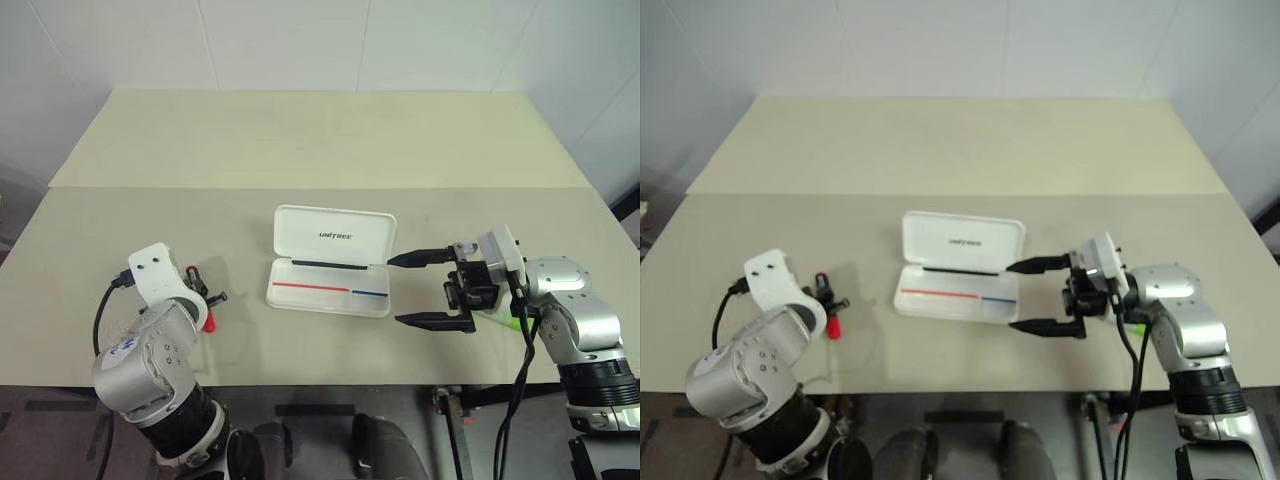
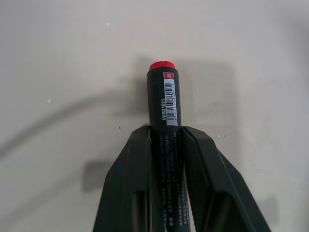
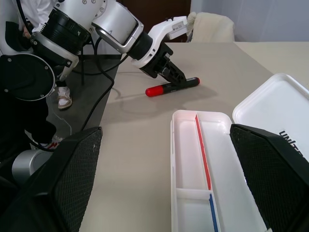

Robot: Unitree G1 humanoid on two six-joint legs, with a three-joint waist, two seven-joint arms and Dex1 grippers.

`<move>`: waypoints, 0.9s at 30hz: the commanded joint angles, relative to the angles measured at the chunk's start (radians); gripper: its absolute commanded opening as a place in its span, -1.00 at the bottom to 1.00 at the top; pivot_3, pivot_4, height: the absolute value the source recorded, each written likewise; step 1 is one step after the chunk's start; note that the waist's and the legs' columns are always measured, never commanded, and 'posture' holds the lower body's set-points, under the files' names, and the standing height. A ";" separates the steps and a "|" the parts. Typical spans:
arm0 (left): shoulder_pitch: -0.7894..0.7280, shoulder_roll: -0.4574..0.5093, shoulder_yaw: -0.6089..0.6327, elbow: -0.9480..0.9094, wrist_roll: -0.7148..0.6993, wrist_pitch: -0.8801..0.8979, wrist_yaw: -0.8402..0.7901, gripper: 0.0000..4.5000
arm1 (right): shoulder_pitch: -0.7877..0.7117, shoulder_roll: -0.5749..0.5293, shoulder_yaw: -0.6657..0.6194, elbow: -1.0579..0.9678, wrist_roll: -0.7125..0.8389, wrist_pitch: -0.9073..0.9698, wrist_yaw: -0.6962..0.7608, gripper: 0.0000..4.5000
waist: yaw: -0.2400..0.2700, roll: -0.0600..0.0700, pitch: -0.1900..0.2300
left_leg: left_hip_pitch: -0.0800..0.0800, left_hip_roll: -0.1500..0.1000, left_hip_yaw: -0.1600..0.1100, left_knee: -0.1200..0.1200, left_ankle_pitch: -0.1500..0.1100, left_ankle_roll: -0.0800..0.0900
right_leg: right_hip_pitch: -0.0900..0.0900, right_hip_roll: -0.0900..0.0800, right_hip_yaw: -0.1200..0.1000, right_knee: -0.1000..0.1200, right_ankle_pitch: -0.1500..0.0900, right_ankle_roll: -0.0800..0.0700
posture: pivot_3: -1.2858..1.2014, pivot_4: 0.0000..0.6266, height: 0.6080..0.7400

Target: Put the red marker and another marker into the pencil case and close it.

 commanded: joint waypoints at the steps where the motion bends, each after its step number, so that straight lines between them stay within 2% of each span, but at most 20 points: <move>1: 0.009 0.035 0.002 0.020 0.008 0.002 -0.022 -0.71 | -0.009 0.002 -0.017 -0.035 0.022 -0.004 -0.001 1.00 | 0.000 0.000 0.000 | 0.000 0.000 0.000 0.000 0.000 0.000 | 0.000 0.000 0.000 0.000 0.000 0.000 | 0.03 -0.52 1.00; 9: -0.018 0.154 0.028 0.038 -0.026 -0.098 -0.114 -0.71 | -0.005 -0.005 -0.024 -0.033 0.024 -0.003 -0.003 1.00 | -0.005 -0.001 0.000 | 0.000 0.001 -0.001 0.000 0.002 -0.002 | -0.001 0.001 0.000 0.001 0.001 -0.002 | 0.03 -0.52 1.00; 14: -0.044 0.152 0.073 0.072 -0.085 -0.250 -0.162 -0.71 | -0.013 -0.008 -0.025 -0.027 0.022 0.000 -0.007 1.00 | 0.001 -0.001 0.000 | -0.001 0.001 -0.001 -0.001 0.002 -0.002 | -0.001 0.000 -0.001 -0.001 0.001 -0.002 | 0.03 -0.52 1.00; 20: -0.002 0.228 -0.018 0.121 -0.172 -0.416 -0.287 -0.71 | -0.014 -0.017 -0.037 -0.022 0.019 -0.002 -0.015 1.00 | 0.001 -0.001 0.000 | -0.002 0.001 0.000 -0.001 0.001 -0.002 | -0.001 0.000 -0.001 -0.002 0.001 -0.002 | 0.03 -0.52 1.00; 23: -0.004 0.261 -0.007 0.149 -0.265 -0.519 -0.390 -0.71 | -0.011 -0.024 -0.049 -0.028 0.019 -0.002 -0.030 1.00 | 0.001 -0.001 0.000 | -0.002 0.001 0.001 -0.001 0.001 -0.002 | -0.001 0.000 -0.001 -0.002 0.001 -0.002 | 0.03 -0.52 1.00; 27: -0.004 0.371 -0.082 0.217 -0.334 -0.695 -0.561 -0.71 | 0.004 -0.038 -0.070 -0.039 0.023 -0.001 -0.040 1.00 | 0.000 -0.001 0.000 | -0.002 0.001 0.001 -0.001 0.001 -0.002 | -0.001 0.000 -0.002 -0.002 0.001 -0.002 | 0.03 -0.52 1.00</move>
